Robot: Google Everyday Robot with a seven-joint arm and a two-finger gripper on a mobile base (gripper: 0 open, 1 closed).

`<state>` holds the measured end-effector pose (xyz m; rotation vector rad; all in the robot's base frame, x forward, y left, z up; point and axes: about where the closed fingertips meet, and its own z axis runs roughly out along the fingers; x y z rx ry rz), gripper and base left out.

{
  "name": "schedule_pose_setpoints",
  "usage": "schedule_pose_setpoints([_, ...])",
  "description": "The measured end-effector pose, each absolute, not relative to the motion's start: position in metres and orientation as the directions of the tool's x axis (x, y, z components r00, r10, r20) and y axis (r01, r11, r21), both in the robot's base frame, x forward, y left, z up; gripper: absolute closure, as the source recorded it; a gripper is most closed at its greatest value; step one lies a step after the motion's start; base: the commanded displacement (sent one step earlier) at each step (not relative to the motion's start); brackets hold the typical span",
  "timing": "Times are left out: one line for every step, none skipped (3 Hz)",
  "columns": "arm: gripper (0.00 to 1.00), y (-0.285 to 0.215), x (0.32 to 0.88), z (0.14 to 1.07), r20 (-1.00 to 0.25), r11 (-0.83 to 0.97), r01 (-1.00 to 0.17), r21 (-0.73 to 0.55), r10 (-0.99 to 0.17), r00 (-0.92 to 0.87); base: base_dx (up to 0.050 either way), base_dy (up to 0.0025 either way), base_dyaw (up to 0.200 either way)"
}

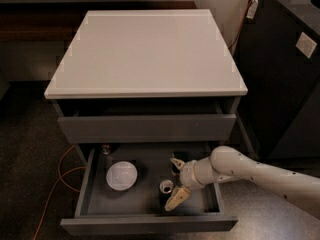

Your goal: Pick green can from middle drawer and place on counter

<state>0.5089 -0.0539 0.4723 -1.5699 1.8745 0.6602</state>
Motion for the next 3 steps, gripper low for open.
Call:
schedule_pose_setpoints([0.0,-0.054,0.519,0.457,-0.685,0.191,-0.982,0.002,-0.715,-0.141,0.0,0.0,0.0])
schedule_pose_setpoints([0.0,-0.052,0.521,0.448,-0.662,0.188,-0.982,0.005,-0.735,-0.144,0.0,0.0,0.0])
schedule_pose_setpoints([0.0,-0.05,0.522,0.442,-0.643,0.184,-0.983,0.007,-0.752,-0.145,0.0,0.0,0.0])
